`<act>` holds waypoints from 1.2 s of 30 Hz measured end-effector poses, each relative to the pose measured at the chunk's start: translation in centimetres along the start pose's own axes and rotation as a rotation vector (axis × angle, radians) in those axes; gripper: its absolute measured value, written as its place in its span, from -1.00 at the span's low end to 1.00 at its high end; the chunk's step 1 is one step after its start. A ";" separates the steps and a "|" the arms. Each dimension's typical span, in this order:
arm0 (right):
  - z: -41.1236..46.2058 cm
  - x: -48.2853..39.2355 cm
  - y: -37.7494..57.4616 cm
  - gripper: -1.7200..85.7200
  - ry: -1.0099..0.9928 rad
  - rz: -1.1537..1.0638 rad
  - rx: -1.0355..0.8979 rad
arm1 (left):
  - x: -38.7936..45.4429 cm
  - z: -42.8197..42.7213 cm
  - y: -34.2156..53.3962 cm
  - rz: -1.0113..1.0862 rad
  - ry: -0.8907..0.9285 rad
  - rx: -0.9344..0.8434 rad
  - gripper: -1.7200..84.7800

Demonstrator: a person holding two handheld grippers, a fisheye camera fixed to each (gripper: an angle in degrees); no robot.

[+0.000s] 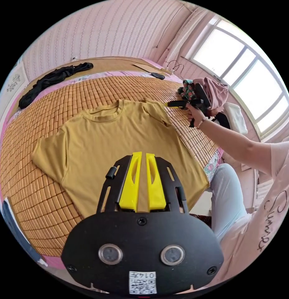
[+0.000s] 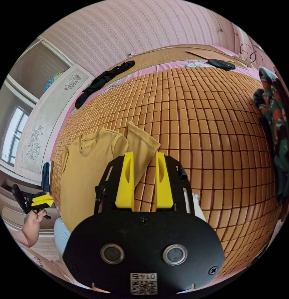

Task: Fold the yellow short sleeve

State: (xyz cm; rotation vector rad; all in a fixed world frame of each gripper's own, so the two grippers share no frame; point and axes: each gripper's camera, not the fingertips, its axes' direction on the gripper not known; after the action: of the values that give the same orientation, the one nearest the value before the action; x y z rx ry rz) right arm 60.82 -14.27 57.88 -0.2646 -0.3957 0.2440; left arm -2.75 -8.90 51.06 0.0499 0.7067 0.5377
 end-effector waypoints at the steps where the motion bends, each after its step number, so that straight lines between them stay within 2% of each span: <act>1: 0.8 0.6 -0.6 -0.81 -0.026 0.011 -0.016 | 0.4 1.7 -1.4 0.025 0.012 -0.001 -0.91; 2: 1.3 1.3 -0.9 -0.90 -0.060 0.031 -0.044 | 0.7 2.5 -2.0 0.039 0.019 -0.002 -0.92; 5: -0.9 3.8 0.8 -0.93 -0.135 0.102 0.060 | 1.9 6.1 -4.2 0.102 0.060 -0.013 -0.92; 8: -4.4 6.4 4.5 -0.93 -0.043 0.207 0.085 | 3.8 9.2 -6.3 0.191 0.076 -0.025 -0.91; 10: -5.7 7.7 6.7 -0.92 -0.053 0.223 0.092 | 5.6 11.7 -8.4 0.257 0.082 -0.035 -0.89; 14: -6.8 9.9 8.8 -0.89 -0.153 0.214 0.076 | 8.8 15.8 -11.9 0.335 0.063 -0.055 -0.88; 18: -8.0 10.4 9.0 -0.84 -0.118 0.175 0.139 | 13.2 20.4 -16.0 0.422 0.021 -0.075 -0.88; 22: -7.5 10.1 7.1 -0.78 -0.121 0.128 0.115 | 17.6 26.1 -19.4 0.496 -0.015 -0.122 -0.85; 28: -6.0 9.7 5.3 -0.93 -0.148 0.105 0.058 | 20.8 34.6 -20.5 0.520 -0.100 -0.274 -0.84; 31: -6.3 9.8 4.6 -0.95 -0.163 0.080 0.023 | 21.2 34.7 -20.0 0.565 -0.082 -0.268 -0.96; 36: -6.0 10.1 3.5 -0.96 -0.226 0.042 -0.054 | 20.8 33.5 -20.4 0.552 -0.078 -0.209 -0.98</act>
State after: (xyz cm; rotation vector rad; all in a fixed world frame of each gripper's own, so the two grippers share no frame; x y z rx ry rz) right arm 71.65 -9.37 54.98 -0.2991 -0.6211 0.3056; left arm 40.75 -11.92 59.55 0.0711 0.5531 1.1298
